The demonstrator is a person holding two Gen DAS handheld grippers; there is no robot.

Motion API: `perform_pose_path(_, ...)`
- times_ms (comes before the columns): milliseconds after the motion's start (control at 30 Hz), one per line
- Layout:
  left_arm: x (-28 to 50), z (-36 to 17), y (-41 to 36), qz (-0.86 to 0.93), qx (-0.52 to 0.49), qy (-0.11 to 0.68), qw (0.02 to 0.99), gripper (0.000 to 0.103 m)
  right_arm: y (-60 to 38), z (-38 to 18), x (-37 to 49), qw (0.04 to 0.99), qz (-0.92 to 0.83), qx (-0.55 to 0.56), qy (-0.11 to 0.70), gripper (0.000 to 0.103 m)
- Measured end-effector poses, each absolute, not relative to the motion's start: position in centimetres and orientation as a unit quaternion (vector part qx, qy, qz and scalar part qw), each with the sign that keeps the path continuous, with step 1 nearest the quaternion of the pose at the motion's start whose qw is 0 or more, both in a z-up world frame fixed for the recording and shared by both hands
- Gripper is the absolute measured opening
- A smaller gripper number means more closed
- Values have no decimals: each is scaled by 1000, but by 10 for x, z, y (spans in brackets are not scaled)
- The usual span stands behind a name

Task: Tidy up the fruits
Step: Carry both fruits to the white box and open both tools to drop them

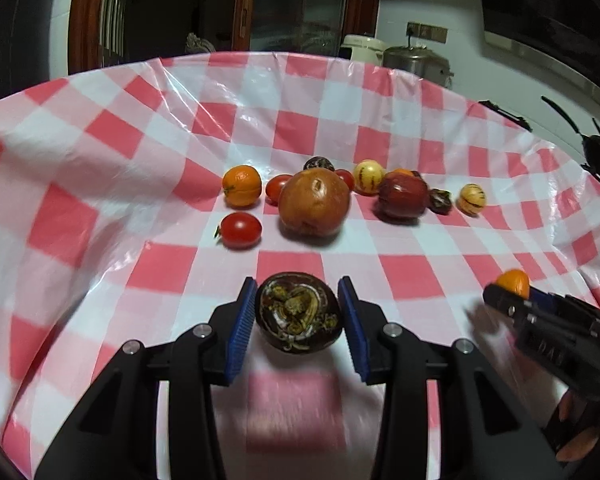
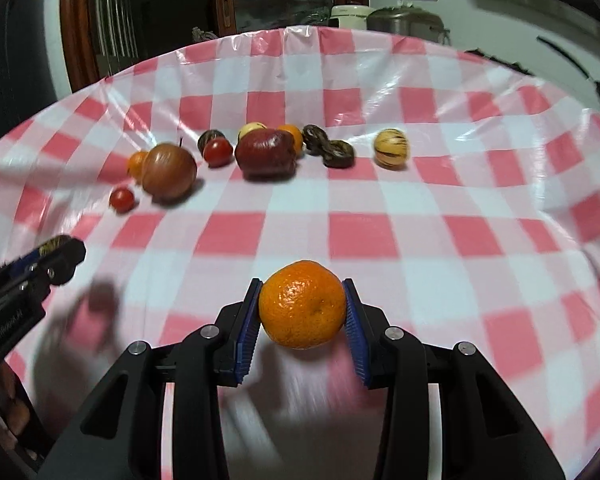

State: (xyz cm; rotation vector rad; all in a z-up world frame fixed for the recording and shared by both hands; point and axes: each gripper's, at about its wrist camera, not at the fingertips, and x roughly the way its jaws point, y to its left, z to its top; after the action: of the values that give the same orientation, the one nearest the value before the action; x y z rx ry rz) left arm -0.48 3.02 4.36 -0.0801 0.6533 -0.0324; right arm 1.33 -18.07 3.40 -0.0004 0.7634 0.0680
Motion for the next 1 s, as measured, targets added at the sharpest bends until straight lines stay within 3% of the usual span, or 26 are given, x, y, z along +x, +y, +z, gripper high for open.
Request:
perform_pose_path(367, -99, 55, -26, -98, 8, 310, 946, 42, -243, 42, -95, 921, -41, -41, 384, 40)
perform_pose_path(1000, -187, 59, -163, -246, 144, 295, 912, 42, -342, 26, -213, 909, -110, -10, 401, 40)
